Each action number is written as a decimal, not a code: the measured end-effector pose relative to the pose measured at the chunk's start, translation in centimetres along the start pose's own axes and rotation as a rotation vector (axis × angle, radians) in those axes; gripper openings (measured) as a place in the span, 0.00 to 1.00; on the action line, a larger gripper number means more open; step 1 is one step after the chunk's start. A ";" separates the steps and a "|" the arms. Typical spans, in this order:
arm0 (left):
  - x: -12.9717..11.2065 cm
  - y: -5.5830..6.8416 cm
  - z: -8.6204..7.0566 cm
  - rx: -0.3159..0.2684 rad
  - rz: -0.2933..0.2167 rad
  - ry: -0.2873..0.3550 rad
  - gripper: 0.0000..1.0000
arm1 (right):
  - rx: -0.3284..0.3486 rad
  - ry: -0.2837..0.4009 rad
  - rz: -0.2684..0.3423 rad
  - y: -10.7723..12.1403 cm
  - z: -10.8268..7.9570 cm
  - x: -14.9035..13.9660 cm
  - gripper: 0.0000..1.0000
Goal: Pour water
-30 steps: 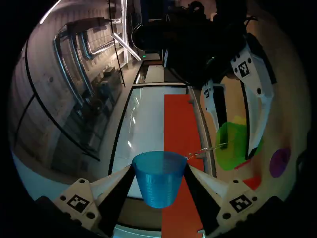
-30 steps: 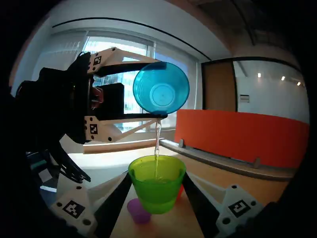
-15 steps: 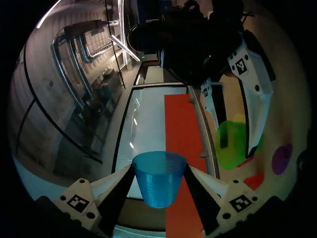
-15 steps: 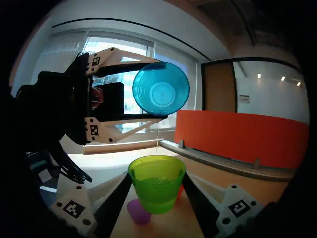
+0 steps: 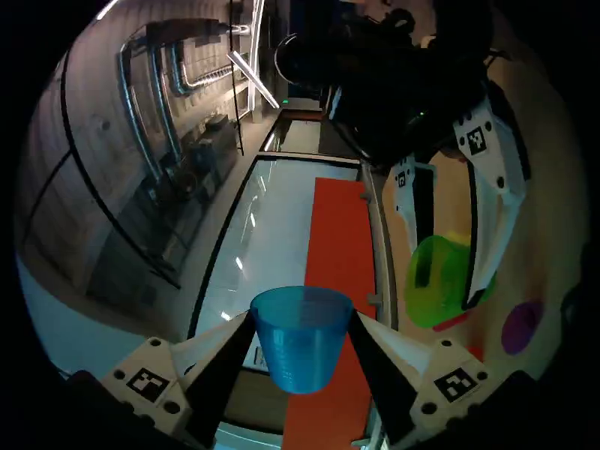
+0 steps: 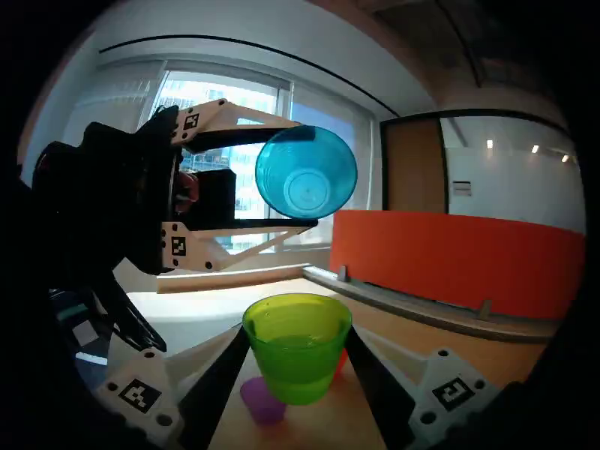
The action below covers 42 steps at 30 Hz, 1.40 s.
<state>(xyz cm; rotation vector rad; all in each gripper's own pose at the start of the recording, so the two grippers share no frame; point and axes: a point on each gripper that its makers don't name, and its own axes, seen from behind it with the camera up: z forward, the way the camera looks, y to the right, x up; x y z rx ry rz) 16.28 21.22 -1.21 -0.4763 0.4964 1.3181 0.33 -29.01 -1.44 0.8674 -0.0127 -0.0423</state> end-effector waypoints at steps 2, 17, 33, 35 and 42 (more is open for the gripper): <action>-0.3 0.2 0.1 -0.005 -0.060 -0.004 0.86 | -0.001 0.001 -0.001 0.0 -0.1 0.0 0.89; -2.6 1.0 -0.4 -0.063 -0.691 -0.023 0.86 | -0.015 0.014 0.006 0.1 -0.6 0.3 0.89; -4.7 2.7 -0.8 -0.123 -1.188 -0.030 0.86 | -0.022 0.023 0.000 -0.3 -1.5 0.9 0.89; -5.0 3.0 -1.0 -0.129 -1.221 -0.033 0.86 | -0.025 0.021 -0.001 -0.2 -1.5 0.9 0.89; -6.4 4.1 -1.5 -0.132 -1.230 -0.072 0.86 | -0.033 0.019 0.001 0.2 -1.6 0.8 0.89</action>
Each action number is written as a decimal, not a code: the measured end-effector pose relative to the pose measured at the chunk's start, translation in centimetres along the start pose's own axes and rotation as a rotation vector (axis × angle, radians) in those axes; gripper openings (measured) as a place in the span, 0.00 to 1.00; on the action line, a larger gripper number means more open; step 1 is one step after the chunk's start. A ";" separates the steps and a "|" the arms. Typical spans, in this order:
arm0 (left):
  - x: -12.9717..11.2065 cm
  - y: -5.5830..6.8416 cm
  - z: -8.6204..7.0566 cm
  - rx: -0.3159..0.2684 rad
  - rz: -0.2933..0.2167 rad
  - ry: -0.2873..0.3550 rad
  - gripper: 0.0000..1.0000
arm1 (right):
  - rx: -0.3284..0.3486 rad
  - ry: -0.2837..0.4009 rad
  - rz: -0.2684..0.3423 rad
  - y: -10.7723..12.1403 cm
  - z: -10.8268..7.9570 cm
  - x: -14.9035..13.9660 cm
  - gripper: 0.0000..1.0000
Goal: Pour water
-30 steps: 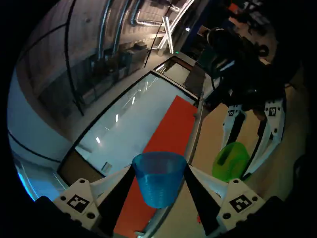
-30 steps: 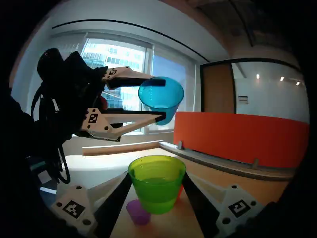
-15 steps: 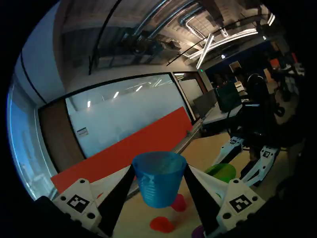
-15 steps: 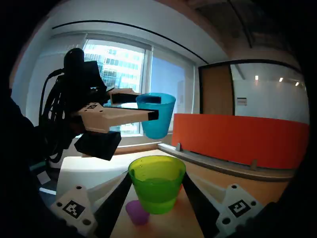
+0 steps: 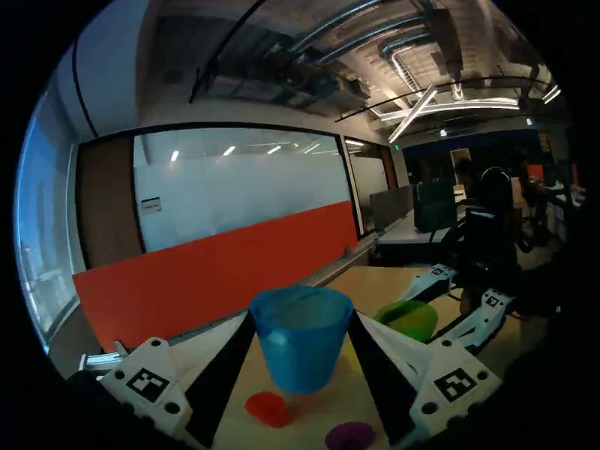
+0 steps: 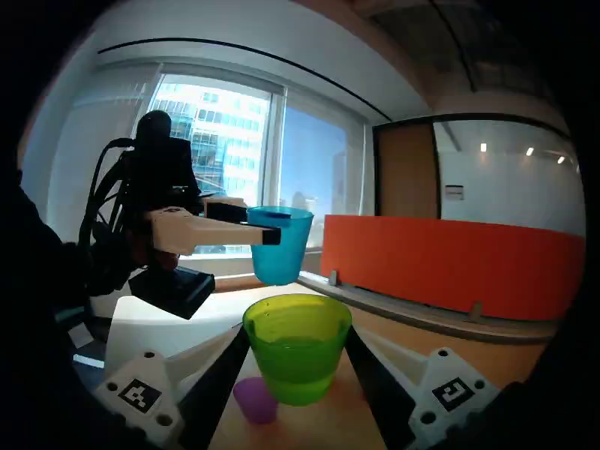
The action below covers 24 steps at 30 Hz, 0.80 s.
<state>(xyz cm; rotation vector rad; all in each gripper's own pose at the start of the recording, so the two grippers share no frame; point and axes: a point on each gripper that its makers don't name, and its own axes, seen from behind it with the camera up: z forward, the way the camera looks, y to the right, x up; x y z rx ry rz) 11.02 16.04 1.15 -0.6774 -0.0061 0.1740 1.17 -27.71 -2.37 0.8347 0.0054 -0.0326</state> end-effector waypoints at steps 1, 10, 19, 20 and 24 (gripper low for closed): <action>-0.2 0.0 -0.1 -0.001 -0.003 -0.003 0.86 | 0.000 -0.001 0.001 0.0 0.0 0.0 0.89; -2.3 -1.4 -1.1 0.023 -0.055 -0.044 0.86 | -0.014 -0.013 -0.005 0.6 -0.4 -0.3 0.89; -5.2 -2.4 -2.9 0.054 -0.081 -0.090 0.86 | -0.038 -0.032 0.000 1.7 -1.2 -0.8 0.89; -5.5 -2.5 -3.1 0.058 -0.083 -0.094 0.86 | -0.042 -0.036 -0.001 1.9 -1.4 -0.9 0.89; -7.0 -2.7 -3.8 0.067 -0.103 -0.117 0.86 | -0.056 -0.047 -0.003 2.5 -1.8 -1.3 0.89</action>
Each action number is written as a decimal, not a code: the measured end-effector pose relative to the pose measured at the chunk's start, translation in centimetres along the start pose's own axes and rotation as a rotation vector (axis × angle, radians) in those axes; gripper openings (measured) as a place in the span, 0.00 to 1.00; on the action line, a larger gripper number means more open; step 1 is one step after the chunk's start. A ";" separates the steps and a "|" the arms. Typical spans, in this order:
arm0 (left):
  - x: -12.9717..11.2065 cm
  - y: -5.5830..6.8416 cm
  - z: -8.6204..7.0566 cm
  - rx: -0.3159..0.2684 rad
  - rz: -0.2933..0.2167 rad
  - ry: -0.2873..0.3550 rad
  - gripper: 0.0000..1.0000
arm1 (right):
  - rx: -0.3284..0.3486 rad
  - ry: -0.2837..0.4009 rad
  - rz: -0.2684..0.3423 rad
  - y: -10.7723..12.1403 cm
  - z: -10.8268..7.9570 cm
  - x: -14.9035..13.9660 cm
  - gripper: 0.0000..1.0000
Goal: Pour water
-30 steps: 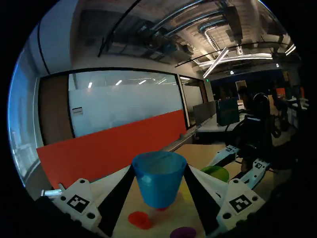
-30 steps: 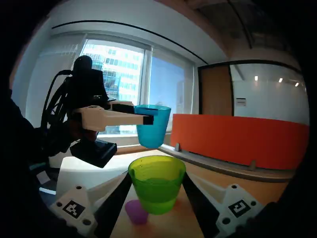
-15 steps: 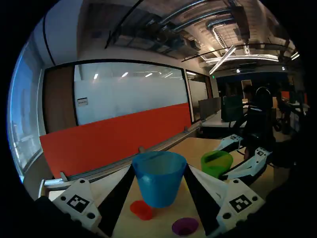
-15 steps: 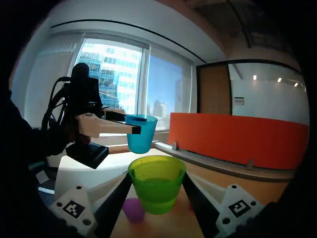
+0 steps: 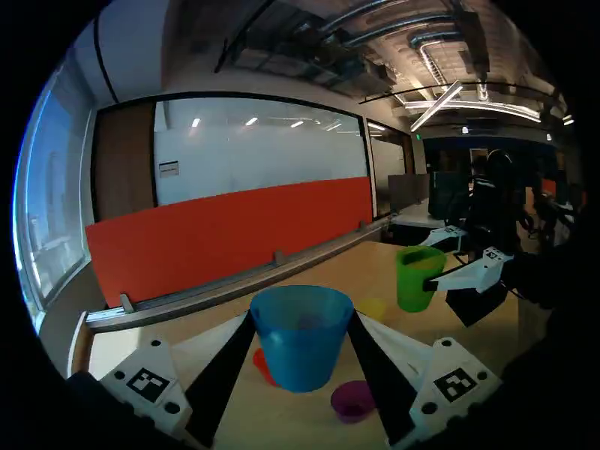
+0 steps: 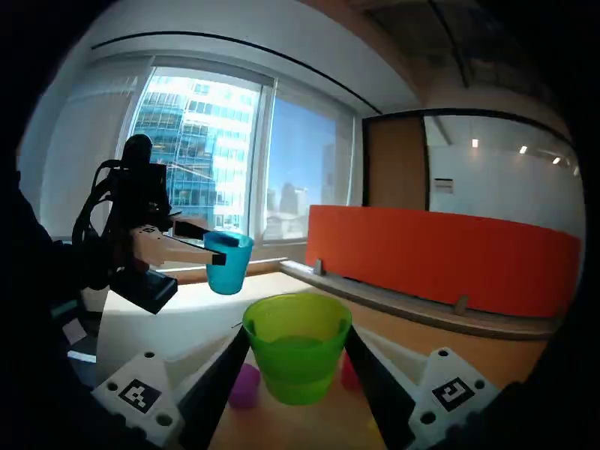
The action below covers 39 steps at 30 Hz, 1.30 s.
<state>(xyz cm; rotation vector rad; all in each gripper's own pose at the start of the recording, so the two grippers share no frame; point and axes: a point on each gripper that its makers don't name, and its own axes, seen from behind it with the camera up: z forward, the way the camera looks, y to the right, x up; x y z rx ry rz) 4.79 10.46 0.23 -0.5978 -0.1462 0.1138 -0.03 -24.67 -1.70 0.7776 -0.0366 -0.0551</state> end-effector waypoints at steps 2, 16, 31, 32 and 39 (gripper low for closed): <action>-0.8 -0.2 -0.2 0.005 -0.010 -0.011 0.86 | -0.004 -0.004 0.002 0.2 -0.1 -0.1 0.89; -5.4 -0.8 -0.5 0.016 -0.021 -0.115 0.87 | 0.016 -0.069 0.033 0.8 -0.2 -2.1 0.90; -9.8 -0.8 -0.3 -0.013 -0.016 -0.242 0.88 | 0.049 -0.180 0.031 1.0 -0.2 -5.3 0.90; -10.1 -0.8 -0.3 -0.014 -0.018 -0.251 0.88 | 0.051 -0.188 0.032 1.1 -0.2 -5.6 0.90; -12.0 -0.9 -0.6 -0.030 -0.010 -0.313 0.88 | 0.064 -0.243 0.018 1.2 -0.2 -7.1 0.90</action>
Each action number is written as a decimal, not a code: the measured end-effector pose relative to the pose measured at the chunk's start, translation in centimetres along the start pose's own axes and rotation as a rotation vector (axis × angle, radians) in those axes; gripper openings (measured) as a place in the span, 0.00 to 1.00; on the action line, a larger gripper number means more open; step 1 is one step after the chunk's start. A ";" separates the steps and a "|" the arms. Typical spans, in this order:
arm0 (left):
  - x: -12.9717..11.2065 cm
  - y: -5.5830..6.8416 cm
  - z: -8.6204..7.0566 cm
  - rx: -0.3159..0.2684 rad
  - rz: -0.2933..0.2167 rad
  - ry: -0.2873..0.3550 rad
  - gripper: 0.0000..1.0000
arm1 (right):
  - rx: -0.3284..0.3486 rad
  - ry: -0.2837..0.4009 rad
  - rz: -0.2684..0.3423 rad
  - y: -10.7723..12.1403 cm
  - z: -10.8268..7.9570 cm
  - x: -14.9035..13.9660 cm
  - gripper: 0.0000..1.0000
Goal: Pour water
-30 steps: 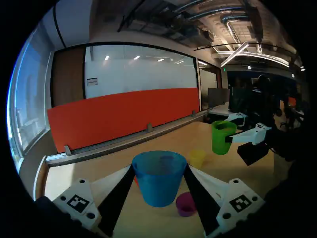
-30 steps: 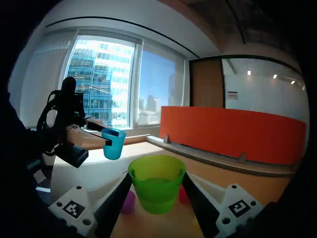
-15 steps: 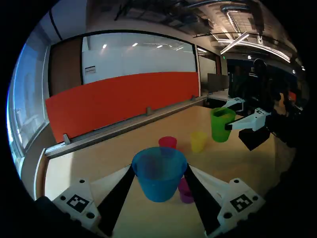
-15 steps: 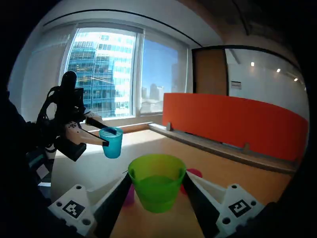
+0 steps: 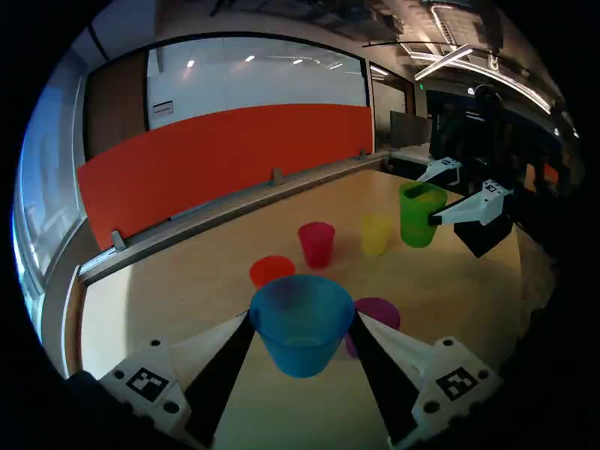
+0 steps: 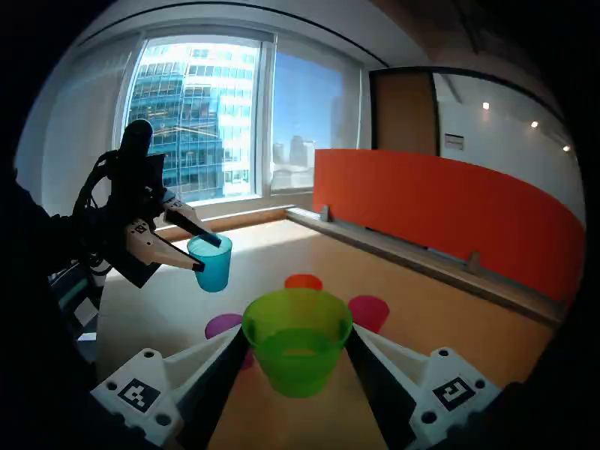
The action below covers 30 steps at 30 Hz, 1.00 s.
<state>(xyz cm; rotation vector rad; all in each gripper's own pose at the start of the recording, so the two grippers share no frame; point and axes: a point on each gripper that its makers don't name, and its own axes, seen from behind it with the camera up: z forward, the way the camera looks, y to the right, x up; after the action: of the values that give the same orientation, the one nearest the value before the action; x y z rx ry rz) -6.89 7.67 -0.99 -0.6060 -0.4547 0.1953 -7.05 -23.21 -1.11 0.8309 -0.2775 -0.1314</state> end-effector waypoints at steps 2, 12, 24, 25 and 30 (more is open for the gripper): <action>-0.6 0.0 0.2 -0.001 0.002 -0.018 0.88 | 0.001 -0.016 -0.008 0.1 0.1 -0.4 0.90; -3.3 -0.8 1.5 -0.002 0.026 -0.110 0.88 | 0.008 -0.074 -0.023 0.7 1.0 -1.9 0.91; -6.0 -0.9 3.4 -0.032 0.019 -0.177 0.88 | 0.015 -0.127 -0.024 1.1 2.0 -3.7 0.91; -6.1 -1.0 3.5 -0.033 0.018 -0.179 0.88 | 0.015 -0.128 -0.023 1.1 2.1 -3.8 0.90; -6.8 -1.1 4.2 -0.039 0.010 -0.187 0.88 | 0.017 -0.132 -0.021 1.1 2.4 -3.9 0.91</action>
<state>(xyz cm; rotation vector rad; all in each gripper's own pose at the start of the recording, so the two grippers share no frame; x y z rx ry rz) -14.79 6.82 0.32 -0.6314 -0.6376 0.2543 -11.51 -23.26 0.52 0.8437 -0.3949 -0.2041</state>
